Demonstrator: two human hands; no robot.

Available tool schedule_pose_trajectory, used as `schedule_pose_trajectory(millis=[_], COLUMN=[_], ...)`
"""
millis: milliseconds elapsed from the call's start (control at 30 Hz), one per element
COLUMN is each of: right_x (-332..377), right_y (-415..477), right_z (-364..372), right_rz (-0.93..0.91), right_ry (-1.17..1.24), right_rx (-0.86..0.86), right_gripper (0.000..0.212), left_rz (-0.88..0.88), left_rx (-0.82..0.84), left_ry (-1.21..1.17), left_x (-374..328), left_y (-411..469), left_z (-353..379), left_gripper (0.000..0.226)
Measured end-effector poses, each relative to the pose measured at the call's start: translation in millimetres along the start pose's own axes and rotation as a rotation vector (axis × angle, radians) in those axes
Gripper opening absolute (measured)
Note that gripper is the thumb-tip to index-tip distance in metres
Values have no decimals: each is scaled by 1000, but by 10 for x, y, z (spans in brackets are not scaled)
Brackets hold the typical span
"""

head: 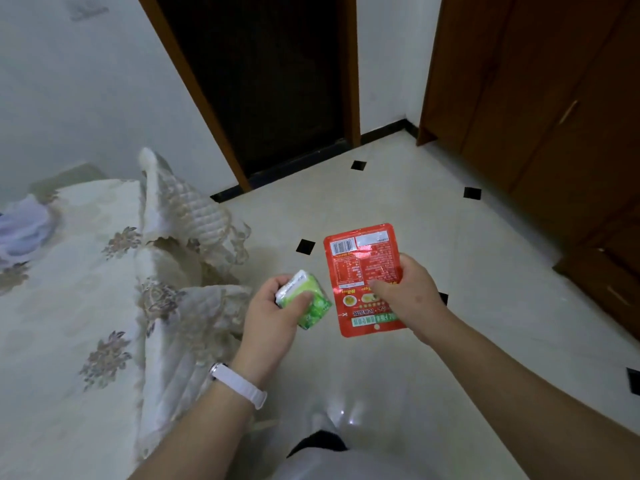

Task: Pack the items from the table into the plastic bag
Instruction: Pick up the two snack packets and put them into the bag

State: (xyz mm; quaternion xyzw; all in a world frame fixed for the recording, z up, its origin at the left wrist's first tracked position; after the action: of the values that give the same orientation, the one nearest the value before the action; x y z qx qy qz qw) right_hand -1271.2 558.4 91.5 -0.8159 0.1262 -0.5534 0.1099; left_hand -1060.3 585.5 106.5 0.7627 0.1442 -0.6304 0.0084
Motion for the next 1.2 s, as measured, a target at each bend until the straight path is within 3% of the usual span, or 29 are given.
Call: schedule_pose_trajectory(millis=[300, 500, 667, 1200], right_x=[261, 986, 1566, 2184], right_y=[1083, 2059, 2840, 5490], right_z=[131, 283, 473, 695], right_rz=[51, 52, -2, 2], right_ry=[-65, -128, -124, -61], right_rx=[-27, -66, -103, 68], right_gripper=[22, 24, 23, 24], left_rz=[-72, -86, -21, -73], left_rx=[21, 29, -4, -157], left_ry=[-124, -205, -136, -68], left_x=[73, -96, -329, -761], left_y=[1332, 2594, 3538, 5740], left_z=[161, 18, -200, 61], left_gripper=[11, 15, 15, 15])
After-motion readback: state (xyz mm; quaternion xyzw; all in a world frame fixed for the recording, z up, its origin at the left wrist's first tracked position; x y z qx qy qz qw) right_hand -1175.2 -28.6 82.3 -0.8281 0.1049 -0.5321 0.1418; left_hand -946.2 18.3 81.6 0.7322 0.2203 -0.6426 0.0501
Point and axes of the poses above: each hand's wrist, its own y-axis towards the middle knuckle, its own z-axis out of the palm, x = y × z, the point moved 2 cm from there along y, towards the middle knuckle, and after that the axes turned 4 degrees about -y, right-handed, at the moved point
